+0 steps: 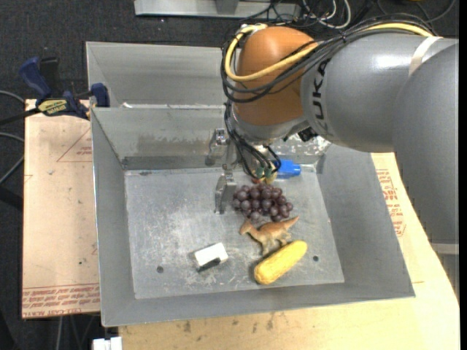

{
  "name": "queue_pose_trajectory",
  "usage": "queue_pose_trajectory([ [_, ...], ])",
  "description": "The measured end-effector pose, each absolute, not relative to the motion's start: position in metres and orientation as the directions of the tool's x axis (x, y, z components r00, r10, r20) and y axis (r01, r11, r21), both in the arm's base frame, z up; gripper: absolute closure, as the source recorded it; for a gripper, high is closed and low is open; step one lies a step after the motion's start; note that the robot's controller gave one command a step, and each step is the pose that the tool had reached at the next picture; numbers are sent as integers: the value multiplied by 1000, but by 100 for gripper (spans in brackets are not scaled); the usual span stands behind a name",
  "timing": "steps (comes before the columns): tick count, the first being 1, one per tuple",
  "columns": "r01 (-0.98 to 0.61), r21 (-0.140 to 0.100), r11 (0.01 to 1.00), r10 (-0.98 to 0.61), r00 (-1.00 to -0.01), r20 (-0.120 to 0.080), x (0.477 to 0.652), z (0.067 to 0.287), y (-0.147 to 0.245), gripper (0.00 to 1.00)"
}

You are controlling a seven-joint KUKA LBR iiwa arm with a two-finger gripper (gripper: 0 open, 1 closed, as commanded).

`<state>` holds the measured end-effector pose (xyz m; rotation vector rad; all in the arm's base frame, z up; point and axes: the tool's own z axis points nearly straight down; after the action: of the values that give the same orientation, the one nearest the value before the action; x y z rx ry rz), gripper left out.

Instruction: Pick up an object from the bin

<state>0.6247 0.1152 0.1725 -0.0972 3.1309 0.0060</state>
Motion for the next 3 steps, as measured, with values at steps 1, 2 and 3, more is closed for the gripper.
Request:
queue_pose_trajectory([
  [1,-182,0,983,-182,-983,-6,621,110,87,0],
  [2,-217,3,976,-217,-976,10,612,95,56,0],
  [3,-289,-1,957,-289,-957,-9,650,102,13,0],
])
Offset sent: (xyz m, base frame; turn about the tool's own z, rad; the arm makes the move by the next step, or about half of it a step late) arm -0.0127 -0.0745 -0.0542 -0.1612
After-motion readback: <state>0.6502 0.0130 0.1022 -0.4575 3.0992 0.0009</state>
